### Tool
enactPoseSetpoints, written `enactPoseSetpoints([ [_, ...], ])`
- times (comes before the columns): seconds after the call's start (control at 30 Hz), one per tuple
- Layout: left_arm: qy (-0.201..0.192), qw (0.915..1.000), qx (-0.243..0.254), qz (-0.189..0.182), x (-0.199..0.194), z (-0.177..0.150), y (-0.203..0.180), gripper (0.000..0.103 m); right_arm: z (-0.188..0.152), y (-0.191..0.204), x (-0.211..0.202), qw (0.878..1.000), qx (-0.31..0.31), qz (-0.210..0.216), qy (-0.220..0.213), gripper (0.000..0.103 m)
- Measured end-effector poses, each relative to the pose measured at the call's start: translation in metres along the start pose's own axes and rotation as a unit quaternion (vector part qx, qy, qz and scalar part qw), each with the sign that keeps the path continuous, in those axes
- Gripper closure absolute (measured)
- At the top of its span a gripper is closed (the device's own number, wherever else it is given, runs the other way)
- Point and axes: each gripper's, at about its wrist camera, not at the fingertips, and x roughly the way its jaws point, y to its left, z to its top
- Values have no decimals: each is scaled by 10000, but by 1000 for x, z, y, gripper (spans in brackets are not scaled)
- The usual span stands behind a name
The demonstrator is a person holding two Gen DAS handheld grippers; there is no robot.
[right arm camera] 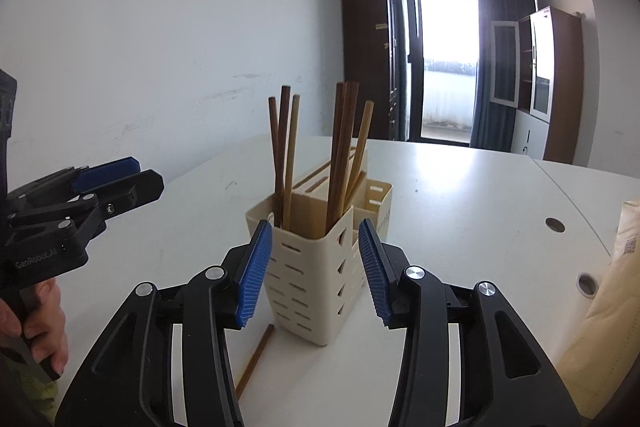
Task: Organize utensils
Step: 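Open both tools to release the chopsticks and pull back, then lower the right tool to the last brown chopstick and close on it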
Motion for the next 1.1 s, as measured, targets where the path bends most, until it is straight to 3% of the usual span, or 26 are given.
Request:
enactPoseSetpoints([
  [0.37,224,9997,-40,95,0,-28,16,44,-35,10,20,9983,-85,133,560,47],
  [1.1,485,9984,-232,168,-5,-54,39,38,-89,50,71,9825,-310,260,1820,45],
])
